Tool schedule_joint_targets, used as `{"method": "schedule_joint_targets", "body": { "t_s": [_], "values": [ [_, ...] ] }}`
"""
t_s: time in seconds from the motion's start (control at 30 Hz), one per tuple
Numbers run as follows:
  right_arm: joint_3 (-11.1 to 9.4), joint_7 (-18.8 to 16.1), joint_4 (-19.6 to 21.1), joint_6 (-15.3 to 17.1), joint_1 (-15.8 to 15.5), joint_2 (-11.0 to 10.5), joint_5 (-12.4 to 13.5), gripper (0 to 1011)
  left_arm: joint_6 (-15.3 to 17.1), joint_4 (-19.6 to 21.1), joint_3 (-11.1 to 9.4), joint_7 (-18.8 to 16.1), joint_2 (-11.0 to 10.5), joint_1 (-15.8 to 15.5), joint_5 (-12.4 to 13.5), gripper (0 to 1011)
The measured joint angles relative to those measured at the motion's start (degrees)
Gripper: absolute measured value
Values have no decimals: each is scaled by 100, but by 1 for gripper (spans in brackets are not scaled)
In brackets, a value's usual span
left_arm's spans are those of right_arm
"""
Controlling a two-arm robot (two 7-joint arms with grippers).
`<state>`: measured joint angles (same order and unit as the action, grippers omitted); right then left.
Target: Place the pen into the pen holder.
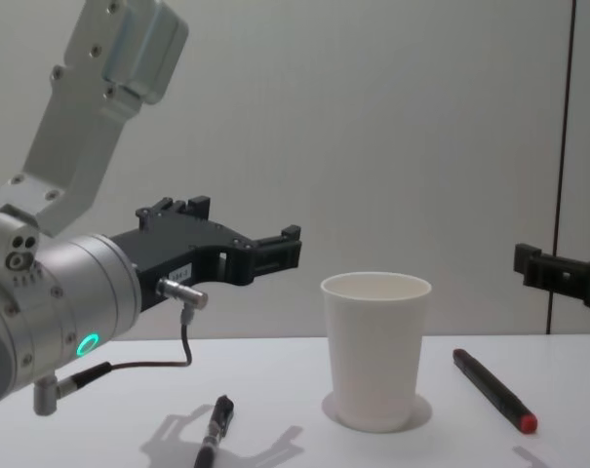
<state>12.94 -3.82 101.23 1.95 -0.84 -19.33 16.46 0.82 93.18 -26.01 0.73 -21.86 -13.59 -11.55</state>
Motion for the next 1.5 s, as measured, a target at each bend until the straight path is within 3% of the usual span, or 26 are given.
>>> {"method": "schedule_joint_targets", "body": {
  "t_s": [0.93, 1.5],
  "values": [
    [0, 0, 0, 0, 0, 0, 0, 1002, 430, 195, 94, 129, -33, 106, -342, 1001],
    [0, 0, 0, 0, 0, 0, 0, 1002, 965, 741, 199, -294, -288, 469, -567, 1001]
  ]
}}
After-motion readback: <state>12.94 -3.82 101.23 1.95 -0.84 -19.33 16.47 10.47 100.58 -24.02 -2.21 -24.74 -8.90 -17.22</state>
